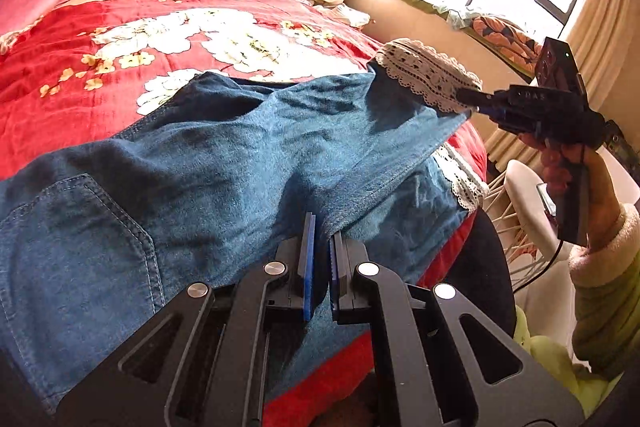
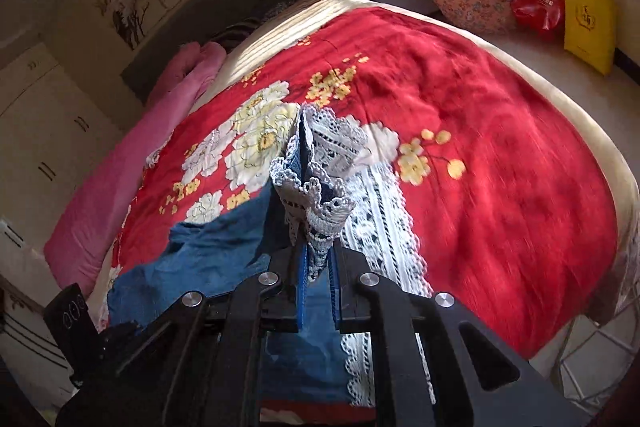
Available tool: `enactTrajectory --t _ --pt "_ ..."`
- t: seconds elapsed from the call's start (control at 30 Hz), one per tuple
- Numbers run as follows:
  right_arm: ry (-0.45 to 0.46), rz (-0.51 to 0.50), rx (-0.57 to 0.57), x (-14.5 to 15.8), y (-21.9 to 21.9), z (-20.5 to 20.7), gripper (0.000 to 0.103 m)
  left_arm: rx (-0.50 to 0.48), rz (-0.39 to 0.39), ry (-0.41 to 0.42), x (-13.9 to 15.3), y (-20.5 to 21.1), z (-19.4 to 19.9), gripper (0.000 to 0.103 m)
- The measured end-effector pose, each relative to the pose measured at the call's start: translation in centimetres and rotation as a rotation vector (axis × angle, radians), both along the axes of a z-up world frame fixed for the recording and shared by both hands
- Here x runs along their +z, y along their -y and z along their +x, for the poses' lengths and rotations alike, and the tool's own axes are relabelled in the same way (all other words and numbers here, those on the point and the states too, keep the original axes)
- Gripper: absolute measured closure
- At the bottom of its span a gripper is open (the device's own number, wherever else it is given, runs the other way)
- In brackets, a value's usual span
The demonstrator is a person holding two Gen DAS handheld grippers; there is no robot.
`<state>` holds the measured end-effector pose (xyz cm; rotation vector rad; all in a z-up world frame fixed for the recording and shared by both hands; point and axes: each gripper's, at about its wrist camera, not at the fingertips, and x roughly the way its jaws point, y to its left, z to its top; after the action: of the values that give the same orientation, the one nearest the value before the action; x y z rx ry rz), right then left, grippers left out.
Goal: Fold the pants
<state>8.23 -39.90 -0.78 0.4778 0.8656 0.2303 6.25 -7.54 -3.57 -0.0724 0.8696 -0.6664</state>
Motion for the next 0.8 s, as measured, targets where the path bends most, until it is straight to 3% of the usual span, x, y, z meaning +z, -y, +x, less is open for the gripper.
enactTrajectory --t 0.13,0.3,0.57,0.8 --pt "-0.028 -0.005 0.003 -2.0 0.1 -2.0 0.095 -0.019 0.043 0.017 -0.2 0.6 -0.9 0.102" --pt "-0.082 0.073 -0.032 -4.1 1.1 -2.5 0.095 -0.031 0.084 0.027 -0.8 1.4 -0.8 0.102" --pt "-0.061 0.127 -0.004 -3.2 1.9 -4.3 0.095 -0.066 0.089 0.053 0.1 1.1 -1.8 0.102" --pt "-0.141 0.1 0.013 -5.8 1.9 -5.6 0.095 -0.127 0.158 0.054 -0.8 1.6 -3.3 0.102"
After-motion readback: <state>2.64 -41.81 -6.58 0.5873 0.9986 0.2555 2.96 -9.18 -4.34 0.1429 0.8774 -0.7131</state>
